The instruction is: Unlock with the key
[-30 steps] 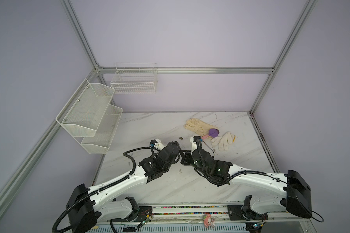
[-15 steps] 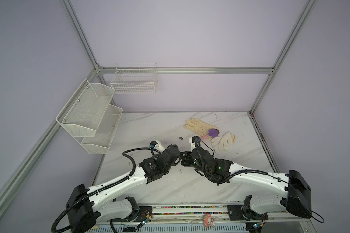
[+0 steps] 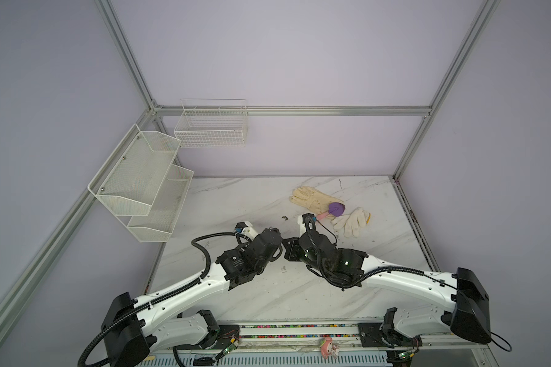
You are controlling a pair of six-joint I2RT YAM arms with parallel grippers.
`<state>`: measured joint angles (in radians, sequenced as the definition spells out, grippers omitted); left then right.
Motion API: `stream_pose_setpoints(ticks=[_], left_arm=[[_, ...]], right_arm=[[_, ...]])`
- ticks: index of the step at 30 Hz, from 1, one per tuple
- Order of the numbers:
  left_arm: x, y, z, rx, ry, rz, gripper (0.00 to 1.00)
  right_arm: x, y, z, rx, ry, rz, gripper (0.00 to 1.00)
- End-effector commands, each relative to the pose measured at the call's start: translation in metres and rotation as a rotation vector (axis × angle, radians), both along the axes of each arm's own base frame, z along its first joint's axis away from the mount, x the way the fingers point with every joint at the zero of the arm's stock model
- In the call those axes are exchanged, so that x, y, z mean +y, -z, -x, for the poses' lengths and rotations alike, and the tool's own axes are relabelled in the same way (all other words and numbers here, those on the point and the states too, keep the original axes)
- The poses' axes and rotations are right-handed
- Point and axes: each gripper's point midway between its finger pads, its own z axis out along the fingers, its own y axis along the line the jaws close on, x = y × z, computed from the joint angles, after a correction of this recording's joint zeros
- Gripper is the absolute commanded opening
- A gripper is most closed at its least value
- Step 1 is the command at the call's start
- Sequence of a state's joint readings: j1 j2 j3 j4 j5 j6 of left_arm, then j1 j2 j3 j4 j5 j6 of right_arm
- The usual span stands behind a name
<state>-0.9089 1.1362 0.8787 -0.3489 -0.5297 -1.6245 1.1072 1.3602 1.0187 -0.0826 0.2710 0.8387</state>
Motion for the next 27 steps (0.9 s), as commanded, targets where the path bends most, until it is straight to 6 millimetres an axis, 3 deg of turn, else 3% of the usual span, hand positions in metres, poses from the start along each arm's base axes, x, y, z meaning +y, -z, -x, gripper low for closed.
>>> stream_pose_setpoints(ticks=[1,8,13,18,23,27], left_arm=[[-0.006,-0.002,0.007,0.024,0.035,0.037,0.00],[-0.015,0.006,0.007,0.070,0.010,0.071,0.00],[-0.023,-0.011,0.006,0.042,0.019,0.150,0.00],[-0.032,-0.023,0.007,0.007,0.040,0.280,0.00],[-0.039,-0.031,0.009,-0.002,0.067,0.350,0.00],[-0.039,-0.036,0.011,-0.019,0.075,0.395,0.00]], right_arm=[[-0.003,-0.039,-0.018,-0.092,0.131,-0.071,0.00],[0.015,-0.037,-0.023,-0.164,0.170,-0.021,0.00],[0.024,-0.025,-0.026,-0.193,0.190,-0.038,0.00],[0.037,-0.049,-0.020,-0.276,0.112,-0.187,0.00],[0.056,-0.051,-0.013,-0.335,0.004,-0.196,0.00],[0.053,-0.052,-0.013,-0.399,-0.017,-0.145,0.00]])
